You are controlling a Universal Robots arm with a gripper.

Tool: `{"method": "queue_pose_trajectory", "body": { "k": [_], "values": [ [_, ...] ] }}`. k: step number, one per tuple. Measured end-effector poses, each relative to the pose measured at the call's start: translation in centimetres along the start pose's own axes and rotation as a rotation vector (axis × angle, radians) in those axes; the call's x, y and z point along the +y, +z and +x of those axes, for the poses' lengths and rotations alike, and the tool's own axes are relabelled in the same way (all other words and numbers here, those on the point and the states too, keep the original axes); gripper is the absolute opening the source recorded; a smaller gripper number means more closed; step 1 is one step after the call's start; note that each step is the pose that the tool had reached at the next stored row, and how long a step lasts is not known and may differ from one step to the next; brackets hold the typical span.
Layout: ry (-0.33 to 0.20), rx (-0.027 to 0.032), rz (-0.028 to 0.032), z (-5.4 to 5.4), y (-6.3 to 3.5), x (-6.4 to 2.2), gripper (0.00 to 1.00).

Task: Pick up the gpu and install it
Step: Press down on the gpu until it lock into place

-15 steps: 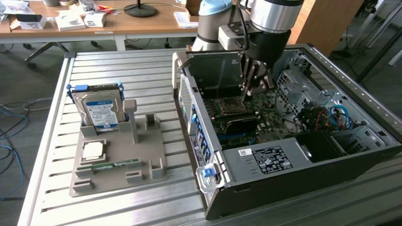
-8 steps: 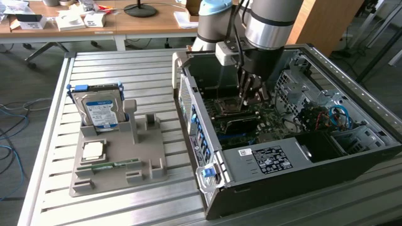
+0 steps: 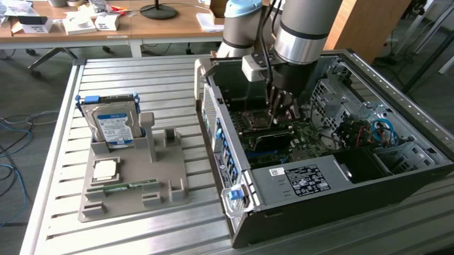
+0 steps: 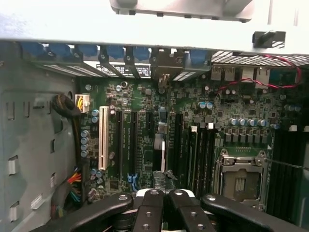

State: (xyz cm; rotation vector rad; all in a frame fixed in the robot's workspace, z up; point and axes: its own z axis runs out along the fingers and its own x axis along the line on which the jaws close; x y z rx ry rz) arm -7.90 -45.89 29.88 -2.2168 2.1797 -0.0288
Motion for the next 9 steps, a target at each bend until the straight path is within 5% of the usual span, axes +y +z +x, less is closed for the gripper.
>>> {"method": "queue_pose_trajectory", "body": {
  "k": [9],
  "values": [
    [0.000,-0.0002,0.0001,-0.01,0.16,0.34,0.11]
  ]
}}
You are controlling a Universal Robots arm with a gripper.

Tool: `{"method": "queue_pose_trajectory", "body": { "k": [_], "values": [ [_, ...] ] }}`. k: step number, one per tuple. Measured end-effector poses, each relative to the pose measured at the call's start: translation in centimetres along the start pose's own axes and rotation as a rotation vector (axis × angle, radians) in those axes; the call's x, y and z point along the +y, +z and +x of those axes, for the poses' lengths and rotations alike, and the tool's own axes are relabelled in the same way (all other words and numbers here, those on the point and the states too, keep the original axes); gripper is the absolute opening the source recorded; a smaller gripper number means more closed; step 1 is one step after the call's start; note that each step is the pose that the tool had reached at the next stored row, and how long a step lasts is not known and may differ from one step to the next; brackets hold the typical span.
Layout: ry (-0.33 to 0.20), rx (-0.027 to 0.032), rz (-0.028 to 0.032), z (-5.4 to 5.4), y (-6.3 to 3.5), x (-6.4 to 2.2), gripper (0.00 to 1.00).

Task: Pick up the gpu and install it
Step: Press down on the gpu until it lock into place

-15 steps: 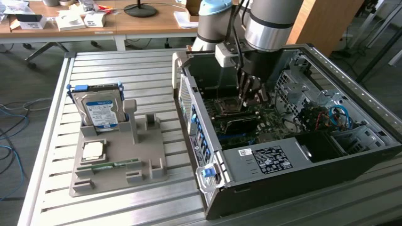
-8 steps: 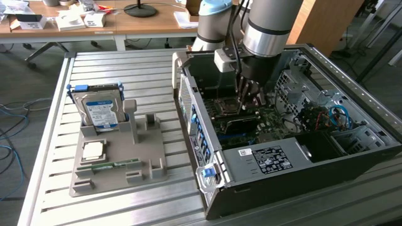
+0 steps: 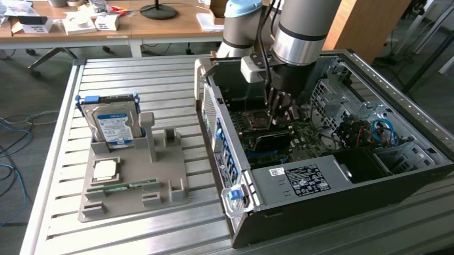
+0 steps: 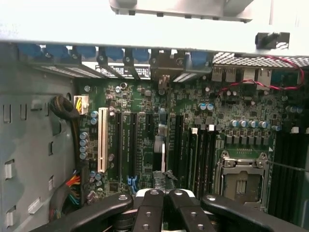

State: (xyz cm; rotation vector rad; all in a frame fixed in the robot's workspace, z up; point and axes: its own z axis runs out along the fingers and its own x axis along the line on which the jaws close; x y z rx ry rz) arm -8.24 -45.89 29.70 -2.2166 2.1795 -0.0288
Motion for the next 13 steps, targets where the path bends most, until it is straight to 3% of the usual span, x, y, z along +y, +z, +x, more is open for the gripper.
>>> {"method": "queue_pose_trajectory", "body": {
  "k": [13],
  "values": [
    [0.000,0.0003,-0.0002,-0.11,0.48,0.36,0.11]
  ]
}}
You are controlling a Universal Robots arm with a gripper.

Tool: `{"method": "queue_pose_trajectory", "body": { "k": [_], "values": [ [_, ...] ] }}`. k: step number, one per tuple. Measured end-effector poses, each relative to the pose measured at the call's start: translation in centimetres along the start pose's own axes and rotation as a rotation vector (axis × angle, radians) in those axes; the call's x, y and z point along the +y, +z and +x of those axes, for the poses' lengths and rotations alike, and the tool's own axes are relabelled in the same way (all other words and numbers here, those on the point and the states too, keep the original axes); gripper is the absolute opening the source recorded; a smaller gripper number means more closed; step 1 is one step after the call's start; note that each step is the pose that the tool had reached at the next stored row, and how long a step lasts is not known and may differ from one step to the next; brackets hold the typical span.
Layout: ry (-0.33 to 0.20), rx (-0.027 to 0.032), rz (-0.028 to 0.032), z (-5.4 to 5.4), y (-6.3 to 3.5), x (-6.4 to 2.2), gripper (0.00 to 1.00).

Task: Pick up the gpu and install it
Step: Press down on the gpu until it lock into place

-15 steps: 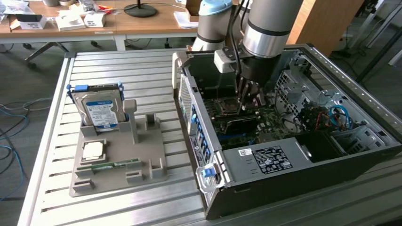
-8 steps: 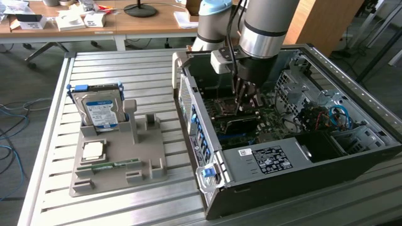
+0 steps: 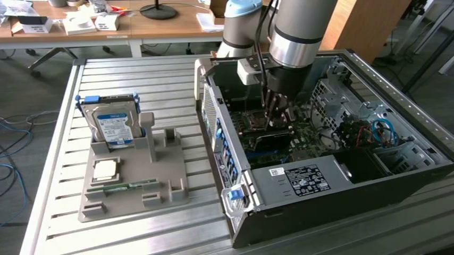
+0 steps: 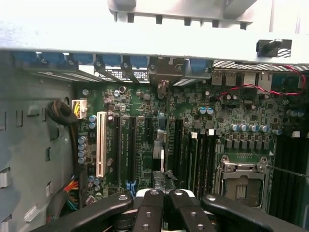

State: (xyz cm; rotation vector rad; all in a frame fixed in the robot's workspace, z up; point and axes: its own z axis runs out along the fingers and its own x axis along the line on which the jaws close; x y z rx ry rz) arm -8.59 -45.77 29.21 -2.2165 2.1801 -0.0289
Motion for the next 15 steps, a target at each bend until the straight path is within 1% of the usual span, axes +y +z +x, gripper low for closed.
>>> {"method": "queue_pose_trajectory", "body": {
  "k": [9,15],
  "values": [
    [0.001,0.0000,0.0000,0.00,0.96,0.04,0.11],
    [0.002,-0.0001,0.0001,-0.04,1.05,0.09,0.11]
  ]
}}
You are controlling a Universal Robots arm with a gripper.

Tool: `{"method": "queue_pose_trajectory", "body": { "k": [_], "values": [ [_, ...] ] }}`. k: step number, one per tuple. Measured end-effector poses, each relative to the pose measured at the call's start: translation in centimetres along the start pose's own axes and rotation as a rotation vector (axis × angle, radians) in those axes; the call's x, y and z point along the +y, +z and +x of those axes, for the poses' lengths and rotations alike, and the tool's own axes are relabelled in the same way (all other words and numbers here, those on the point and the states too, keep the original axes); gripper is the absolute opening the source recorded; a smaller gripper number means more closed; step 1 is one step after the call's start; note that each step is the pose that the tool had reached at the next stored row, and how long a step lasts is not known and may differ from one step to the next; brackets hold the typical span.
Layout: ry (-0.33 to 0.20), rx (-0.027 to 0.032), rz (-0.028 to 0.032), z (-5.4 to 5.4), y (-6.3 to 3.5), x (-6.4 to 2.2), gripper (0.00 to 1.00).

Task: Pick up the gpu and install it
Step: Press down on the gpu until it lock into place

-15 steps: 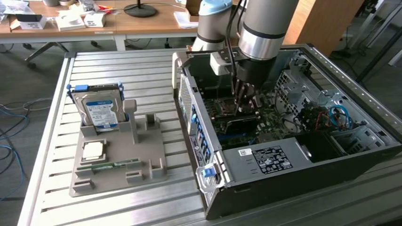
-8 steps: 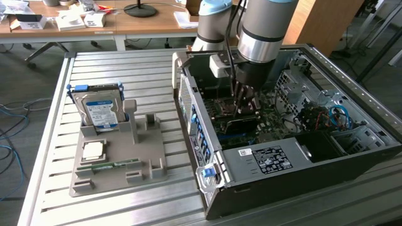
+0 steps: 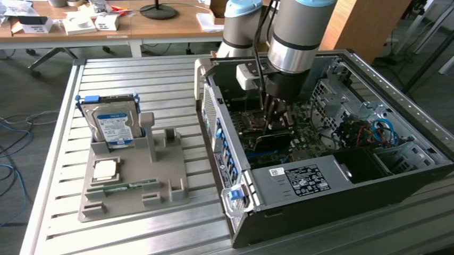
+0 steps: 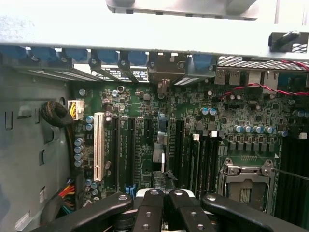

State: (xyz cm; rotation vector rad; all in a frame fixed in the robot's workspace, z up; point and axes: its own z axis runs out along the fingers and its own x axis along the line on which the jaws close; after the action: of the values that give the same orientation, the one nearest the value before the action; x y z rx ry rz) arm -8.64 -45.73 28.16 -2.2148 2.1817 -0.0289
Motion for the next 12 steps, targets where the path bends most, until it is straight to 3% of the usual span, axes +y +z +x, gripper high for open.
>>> {"method": "queue_pose_trajectory", "body": {
  "k": [12],
  "values": [
    [0.009,0.0002,0.0001,-0.18,0.46,0.03,0.11]
  ]
}}
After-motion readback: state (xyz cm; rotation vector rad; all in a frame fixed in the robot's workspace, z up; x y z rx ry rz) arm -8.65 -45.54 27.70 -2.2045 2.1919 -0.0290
